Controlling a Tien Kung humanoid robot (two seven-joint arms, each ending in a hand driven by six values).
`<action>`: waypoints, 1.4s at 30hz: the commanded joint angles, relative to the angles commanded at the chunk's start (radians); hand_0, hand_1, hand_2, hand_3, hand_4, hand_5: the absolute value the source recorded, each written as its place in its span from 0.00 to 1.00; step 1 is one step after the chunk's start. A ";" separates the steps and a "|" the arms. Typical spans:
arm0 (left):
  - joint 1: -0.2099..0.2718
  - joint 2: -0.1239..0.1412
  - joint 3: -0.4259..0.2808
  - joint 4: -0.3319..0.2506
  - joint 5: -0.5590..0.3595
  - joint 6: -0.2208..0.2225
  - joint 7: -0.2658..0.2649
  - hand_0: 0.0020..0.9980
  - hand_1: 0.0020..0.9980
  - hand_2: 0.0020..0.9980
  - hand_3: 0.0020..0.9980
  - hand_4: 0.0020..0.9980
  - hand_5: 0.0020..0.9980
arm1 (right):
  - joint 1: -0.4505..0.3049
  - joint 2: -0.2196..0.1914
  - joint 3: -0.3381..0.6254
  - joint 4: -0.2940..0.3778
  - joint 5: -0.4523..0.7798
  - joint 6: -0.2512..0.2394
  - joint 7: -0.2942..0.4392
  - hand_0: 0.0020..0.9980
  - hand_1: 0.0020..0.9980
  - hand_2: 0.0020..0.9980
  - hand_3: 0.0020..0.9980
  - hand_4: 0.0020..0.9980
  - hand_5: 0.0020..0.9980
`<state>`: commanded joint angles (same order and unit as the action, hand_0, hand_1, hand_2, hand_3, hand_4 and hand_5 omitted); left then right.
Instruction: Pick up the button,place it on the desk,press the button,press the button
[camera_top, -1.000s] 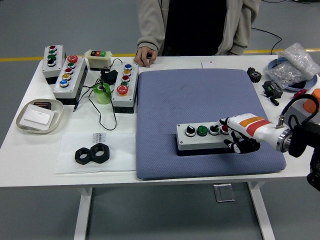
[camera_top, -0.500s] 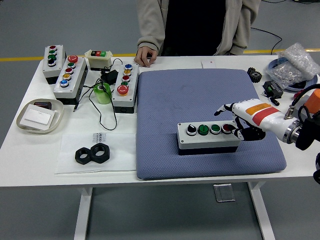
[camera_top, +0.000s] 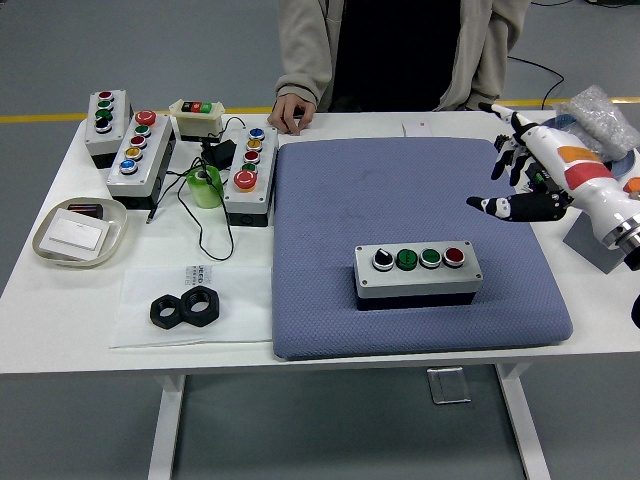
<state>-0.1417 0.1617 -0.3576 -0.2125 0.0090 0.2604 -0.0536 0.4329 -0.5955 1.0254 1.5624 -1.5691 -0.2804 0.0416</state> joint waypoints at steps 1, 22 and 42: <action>0.000 0.000 0.001 0.000 -0.001 0.000 0.000 0.74 0.83 0.85 0.82 0.62 1.00 | -0.005 0.003 0.008 -0.008 0.039 -0.007 0.013 0.93 0.86 0.95 0.98 0.71 0.27; -0.004 -0.004 -0.004 0.001 0.002 0.000 0.003 0.75 0.83 0.85 0.82 0.62 1.00 | -0.086 0.047 0.112 -0.223 0.928 0.024 0.004 0.93 0.85 0.87 0.86 0.61 0.42; -0.004 -0.004 -0.002 0.001 -0.002 0.000 0.002 0.75 0.83 0.85 0.82 0.62 1.00 | -0.093 0.052 0.117 -0.234 1.143 0.031 -0.021 0.92 0.84 0.86 0.84 0.61 0.41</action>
<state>-0.1457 0.1578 -0.3594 -0.2114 0.0075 0.2603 -0.0519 0.3400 -0.5440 1.1427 1.3282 -0.4263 -0.2490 0.0204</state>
